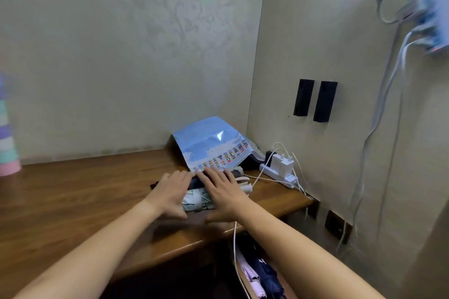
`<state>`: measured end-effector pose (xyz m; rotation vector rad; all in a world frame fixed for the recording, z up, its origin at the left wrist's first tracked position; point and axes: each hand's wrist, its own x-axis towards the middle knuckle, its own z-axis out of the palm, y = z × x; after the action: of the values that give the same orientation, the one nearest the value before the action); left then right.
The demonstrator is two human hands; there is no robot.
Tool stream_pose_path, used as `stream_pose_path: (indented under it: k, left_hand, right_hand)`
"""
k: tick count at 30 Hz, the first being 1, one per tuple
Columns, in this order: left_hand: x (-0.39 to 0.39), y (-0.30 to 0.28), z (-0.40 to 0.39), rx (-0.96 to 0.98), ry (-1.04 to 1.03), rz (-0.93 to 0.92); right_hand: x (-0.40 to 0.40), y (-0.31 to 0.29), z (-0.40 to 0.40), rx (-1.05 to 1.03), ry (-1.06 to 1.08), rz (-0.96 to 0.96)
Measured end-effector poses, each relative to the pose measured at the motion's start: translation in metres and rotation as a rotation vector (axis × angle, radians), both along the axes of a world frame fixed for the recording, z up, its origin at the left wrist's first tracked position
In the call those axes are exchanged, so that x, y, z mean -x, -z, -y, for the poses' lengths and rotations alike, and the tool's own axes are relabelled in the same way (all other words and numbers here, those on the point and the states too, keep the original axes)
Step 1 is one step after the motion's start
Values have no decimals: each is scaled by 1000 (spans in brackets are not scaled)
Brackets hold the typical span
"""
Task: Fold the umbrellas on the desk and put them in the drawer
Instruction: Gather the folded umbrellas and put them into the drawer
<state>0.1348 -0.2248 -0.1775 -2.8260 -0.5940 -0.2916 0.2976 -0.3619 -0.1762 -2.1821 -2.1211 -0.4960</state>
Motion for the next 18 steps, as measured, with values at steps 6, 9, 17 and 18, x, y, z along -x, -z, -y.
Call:
stream_pose_path:
  k: [6,9,17,18]
  left_hand:
    - [9,-14,-17,-112,251,141]
    - [-3,-4,-6,-106,142,210]
    - [-38,16,-1,255,-328,64]
    - [-46,18,-1,257,-332,37]
  right_hand:
    - [21,-14,-11,-82,120,107]
    - [17,-15,5,-86,243,32]
    - [-46,-17,111,-2,615,-273]
    - [-54,-16,127,26,641,-265]
